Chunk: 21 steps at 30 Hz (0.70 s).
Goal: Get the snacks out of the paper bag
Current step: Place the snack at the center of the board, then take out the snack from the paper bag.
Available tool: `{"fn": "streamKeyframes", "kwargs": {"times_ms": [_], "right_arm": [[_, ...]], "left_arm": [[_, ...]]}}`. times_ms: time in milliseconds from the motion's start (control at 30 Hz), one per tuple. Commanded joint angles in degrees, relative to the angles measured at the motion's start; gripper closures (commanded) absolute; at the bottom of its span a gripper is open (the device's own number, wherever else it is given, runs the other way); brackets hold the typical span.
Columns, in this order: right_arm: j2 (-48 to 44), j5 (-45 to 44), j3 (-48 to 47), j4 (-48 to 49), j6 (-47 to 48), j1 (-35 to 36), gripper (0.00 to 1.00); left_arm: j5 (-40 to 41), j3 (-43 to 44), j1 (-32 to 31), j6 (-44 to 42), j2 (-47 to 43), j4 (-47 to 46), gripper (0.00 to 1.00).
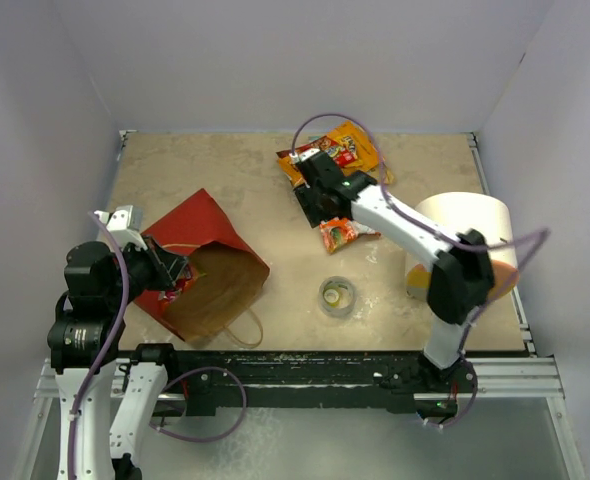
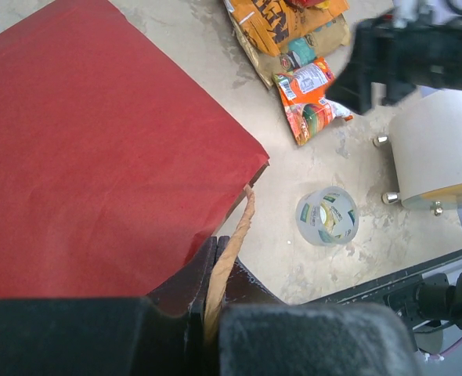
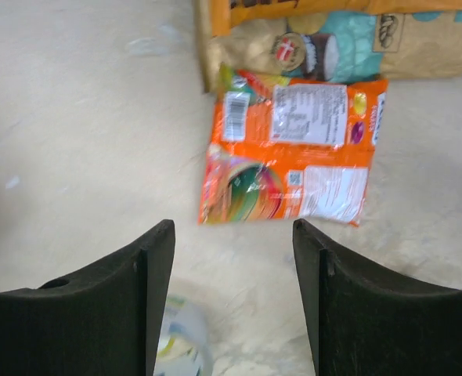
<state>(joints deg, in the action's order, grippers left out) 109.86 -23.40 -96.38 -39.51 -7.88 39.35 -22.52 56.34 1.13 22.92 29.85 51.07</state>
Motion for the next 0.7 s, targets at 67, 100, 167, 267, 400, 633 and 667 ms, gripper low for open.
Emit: {"fn": "streamKeyframes", "kwargs": {"times_ms": [67, 100, 167, 267, 400, 633, 667], "right_arm": [[-22.33, 22.19, 21.63, 20.52, -0.08, 2.0, 0.36], [-25.3, 24.1, 25.06, 23.24, 0.04, 3.1, 0.36], [-30.8, 26.72, 31.34, 27.73, 0.17, 6.26, 0.35], [-35.88, 29.93, 38.08, 36.29, 0.05, 11.17, 0.35], [-38.75, 36.36, 46.37, 48.31, -0.45, 14.99, 0.3], [-35.36, 41.42, 49.4, 66.58, 16.62, 24.35, 0.29], [-33.82, 43.0, 49.07, 68.96, 20.93, 25.98, 0.3]], "left_arm": [[-0.21, -0.09, 0.71, -0.56, 0.65, -2.36, 1.0], [-0.05, -0.09, 0.72, -0.48, 0.85, -2.27, 1.0], [0.38, 0.0, 0.8, -0.21, 1.24, -2.08, 1.0], [1.04, 0.08, 0.98, 0.08, 1.8, -1.88, 1.0], [1.59, 0.24, 1.07, 0.45, 2.99, -1.52, 1.0], [1.36, 0.5, 1.07, 0.72, 4.12, -1.16, 1.0], [1.28, 0.6, 1.08, 0.68, 4.04, -1.02, 1.0]]}}
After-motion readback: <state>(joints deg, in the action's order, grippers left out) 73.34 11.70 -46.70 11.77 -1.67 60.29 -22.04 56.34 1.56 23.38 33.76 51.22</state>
